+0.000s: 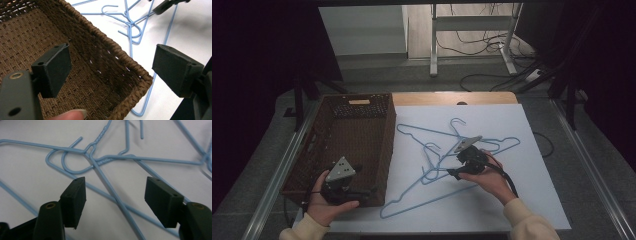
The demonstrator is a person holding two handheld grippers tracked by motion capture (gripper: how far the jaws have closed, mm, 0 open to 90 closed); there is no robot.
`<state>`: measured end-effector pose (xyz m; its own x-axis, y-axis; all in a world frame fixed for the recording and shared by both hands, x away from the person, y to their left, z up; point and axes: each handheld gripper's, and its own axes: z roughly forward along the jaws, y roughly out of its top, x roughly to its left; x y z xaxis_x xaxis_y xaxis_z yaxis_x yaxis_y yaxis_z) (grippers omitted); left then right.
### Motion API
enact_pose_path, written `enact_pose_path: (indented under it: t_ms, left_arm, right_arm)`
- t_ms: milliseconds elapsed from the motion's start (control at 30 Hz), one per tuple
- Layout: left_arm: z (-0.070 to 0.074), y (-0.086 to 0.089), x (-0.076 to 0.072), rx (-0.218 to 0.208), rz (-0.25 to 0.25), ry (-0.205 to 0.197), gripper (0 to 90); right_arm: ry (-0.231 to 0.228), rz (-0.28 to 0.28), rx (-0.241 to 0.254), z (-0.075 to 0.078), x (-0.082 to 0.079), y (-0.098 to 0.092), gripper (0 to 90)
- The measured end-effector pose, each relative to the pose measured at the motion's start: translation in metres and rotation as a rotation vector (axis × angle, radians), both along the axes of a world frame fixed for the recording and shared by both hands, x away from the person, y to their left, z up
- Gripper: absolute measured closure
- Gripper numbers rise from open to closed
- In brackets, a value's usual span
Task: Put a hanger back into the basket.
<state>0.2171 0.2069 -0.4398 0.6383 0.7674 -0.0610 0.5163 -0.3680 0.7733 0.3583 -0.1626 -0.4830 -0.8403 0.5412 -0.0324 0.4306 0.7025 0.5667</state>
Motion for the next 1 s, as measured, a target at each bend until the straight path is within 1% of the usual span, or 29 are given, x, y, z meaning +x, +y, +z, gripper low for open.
enact_pose_path:
  t_ms: [67, 167, 200, 233, 267, 300, 333, 400, 433, 467, 500, 533, 567, 600, 700, 733, 767, 800, 833, 867, 900, 967, 1000]
  left_arm:
    - [0.000, 0.000, 0.000, -0.001, 0.001, 0.000, 15.9]
    - [0.000, 0.001, 0.000, -0.004, 0.003, 0.000, 16.0]
    - [0.000, 0.001, 0.000, -0.005, 0.003, 0.000, 16.0]
    - [0.000, 0.002, 0.000, -0.003, 0.003, 0.001, 16.0]
    - [0.000, 0.002, 0.000, -0.005, 0.003, 0.001, 16.0]
    - [0.000, 0.002, 0.000, -0.006, 0.003, 0.001, 16.0]
    - [0.000, 0.002, 0.000, -0.006, 0.002, 0.001, 16.0]
    - [0.000, 0.002, 0.000, -0.007, 0.002, 0.000, 16.0]
    - [0.000, 0.002, 0.000, -0.008, 0.001, 0.000, 16.0]
    - [0.000, 0.002, 0.000, -0.008, 0.000, 0.000, 15.9]
    - [0.000, 0.001, 0.000, -0.008, -0.001, 0.000, 16.0]
    - [0.000, 0.001, 0.001, -0.008, -0.002, 0.000, 16.0]
    - [0.000, 0.001, 0.001, -0.007, -0.004, 0.003, 16.0]
    - [0.000, 0.001, 0.001, -0.007, -0.004, 0.003, 16.0]
    - [-0.001, 0.001, 0.001, -0.009, -0.004, 0.004, 16.0]
    - [-0.001, 0.001, 0.001, -0.009, -0.005, 0.004, 16.0]
    - [-0.001, 0.001, 0.001, -0.010, -0.004, 0.004, 16.0]
    - [-0.001, 0.001, 0.001, -0.010, -0.004, 0.005, 16.0]
    - [-0.001, 0.001, 0.001, -0.010, -0.005, 0.005, 16.0]
    - [-0.001, 0.002, 0.001, -0.010, -0.005, 0.005, 16.0]
    - [-0.001, 0.002, 0.001, -0.010, -0.005, 0.005, 16.0]
    - [-0.001, 0.002, 0.001, -0.010, -0.005, 0.006, 16.0]
    - [-0.001, 0.002, 0.001, -0.010, -0.005, 0.006, 16.0]
  right_arm:
    - [0.017, 0.023, -0.031, -0.005, 0.007, 0.011, 38.3]
    - [0.033, 0.040, -0.060, -0.010, 0.011, 0.019, 42.0]
    - [0.033, 0.040, -0.060, -0.010, 0.011, 0.019, 42.0]
    - [0.045, 0.049, -0.075, -0.013, 0.013, 0.023, 44.4]
    - [0.045, 0.049, -0.075, -0.013, 0.013, 0.023, 44.4]
    - [0.050, 0.058, -0.095, -0.015, 0.015, 0.025, 48.1]
    - [0.050, 0.058, -0.095, -0.015, 0.015, 0.025, 48.1]
    - [0.061, 0.062, -0.105, -0.017, 0.017, 0.027, 51.9]
    - [0.063, 0.067, -0.115, -0.018, 0.018, 0.028, 53.6]
    - [0.068, 0.076, -0.137, -0.020, 0.020, 0.031, 56.7]
    - [0.068, 0.077, -0.145, -0.020, 0.020, 0.032, 58.8]
    - [0.068, 0.077, -0.145, -0.020, 0.020, 0.032, 58.8]
    - [0.069, 0.096, -0.162, -0.022, 0.021, 0.034, 62.9]
    - [0.069, 0.096, -0.162, -0.022, 0.021, 0.034, 62.9]
    - [0.087, 0.130, -0.173, -0.021, 0.023, 0.036, 67.3]
    - [0.092, 0.139, -0.169, -0.021, 0.024, 0.036, 68.8]
    - [0.097, 0.158, -0.157, -0.021, 0.026, 0.034, 71.6]
    - [0.097, 0.158, -0.157, -0.021, 0.026, 0.034, 71.6]
    - [0.101, 0.180, -0.148, -0.021, 0.026, 0.032, 77.1]
    - [0.101, 0.180, -0.148, -0.021, 0.026, 0.032, 77.1]
    - [0.089, 0.209, -0.146, -0.022, 0.026, 0.032, 78.8]
    - [0.072, 0.235, -0.155, -0.022, 0.025, 0.032, 80.0]
    - [0.072, 0.235, -0.155, -0.022, 0.025, 0.032, 80.0]
